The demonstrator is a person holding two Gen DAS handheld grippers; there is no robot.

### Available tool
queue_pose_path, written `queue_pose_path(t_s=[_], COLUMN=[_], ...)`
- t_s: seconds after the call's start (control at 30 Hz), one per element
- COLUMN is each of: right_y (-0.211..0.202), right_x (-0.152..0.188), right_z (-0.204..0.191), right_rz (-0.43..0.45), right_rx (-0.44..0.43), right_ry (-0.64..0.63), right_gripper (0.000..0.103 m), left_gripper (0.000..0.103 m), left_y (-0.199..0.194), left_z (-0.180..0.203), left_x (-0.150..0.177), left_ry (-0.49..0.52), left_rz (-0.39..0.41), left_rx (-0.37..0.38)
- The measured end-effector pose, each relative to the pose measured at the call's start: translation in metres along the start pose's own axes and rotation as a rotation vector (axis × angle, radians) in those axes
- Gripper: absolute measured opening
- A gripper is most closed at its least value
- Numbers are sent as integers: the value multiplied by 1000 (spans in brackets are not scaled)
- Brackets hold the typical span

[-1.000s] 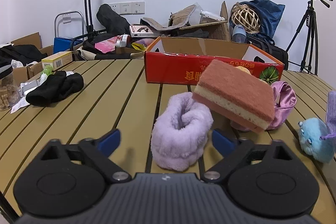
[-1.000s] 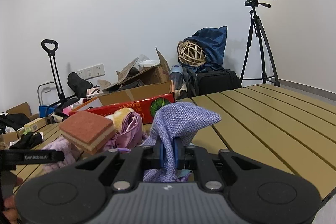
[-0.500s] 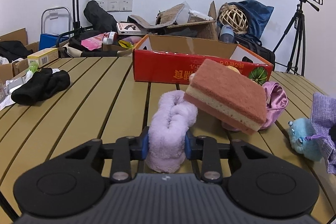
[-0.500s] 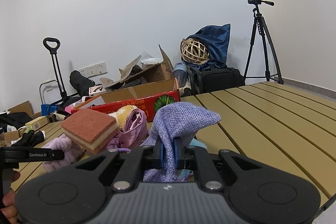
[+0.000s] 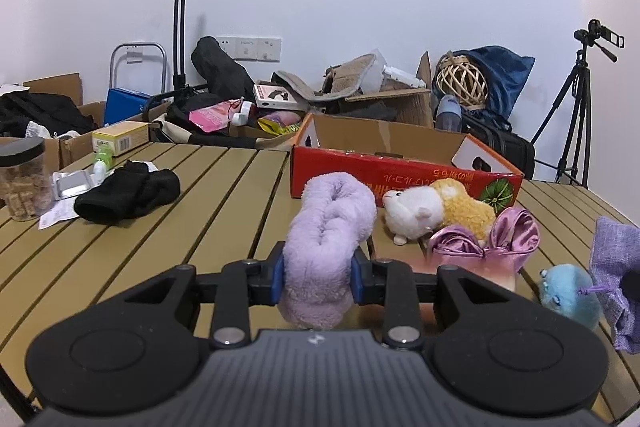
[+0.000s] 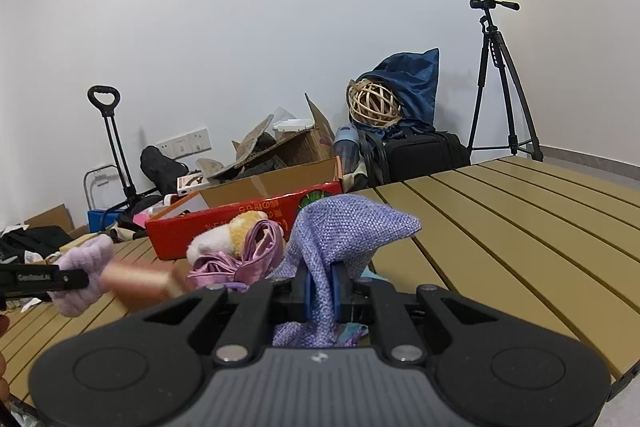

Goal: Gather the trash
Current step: 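Carry the purple bag and lavender scrunchie with both tools down toward the bin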

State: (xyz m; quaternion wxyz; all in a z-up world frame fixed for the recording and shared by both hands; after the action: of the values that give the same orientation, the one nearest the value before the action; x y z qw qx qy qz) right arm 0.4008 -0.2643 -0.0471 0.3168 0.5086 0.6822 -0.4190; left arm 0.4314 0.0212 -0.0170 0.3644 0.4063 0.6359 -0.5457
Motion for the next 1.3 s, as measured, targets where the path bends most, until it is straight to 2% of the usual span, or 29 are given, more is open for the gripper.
queue_pose_path(t_s=[0.3,0.93,1.3], right_y=[-19,-75,-121], right_x=[-3,2,35], right_z=[4,8,3], right_rz=[0,-27,-81], right_rx=[-40,-120,-149], right_ry=[5,-13,-13], right_gripper=[9,9,9], left_gripper=[31,31,31], left_y=[-34,-120,-169], left_z=[2,9,21], left_x=[6,54,92], left_ry=[-12,11,46], left_rz=[16,36,-24], left_rx=[-7,-2,54])
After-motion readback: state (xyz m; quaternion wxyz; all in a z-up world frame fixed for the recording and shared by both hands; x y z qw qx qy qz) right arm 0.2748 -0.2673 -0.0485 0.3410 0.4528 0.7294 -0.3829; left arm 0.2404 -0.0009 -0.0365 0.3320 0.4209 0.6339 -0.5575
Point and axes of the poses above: each gripper's, at about its wrist camera, not at the fingertips, and y roughly the way its jaws point, z to its right, x to its underside, the point moved 3 cm from there along y, roughly the way its jaws point, and after that the axes turned 13 degrees about y, right-handed, at the moved point
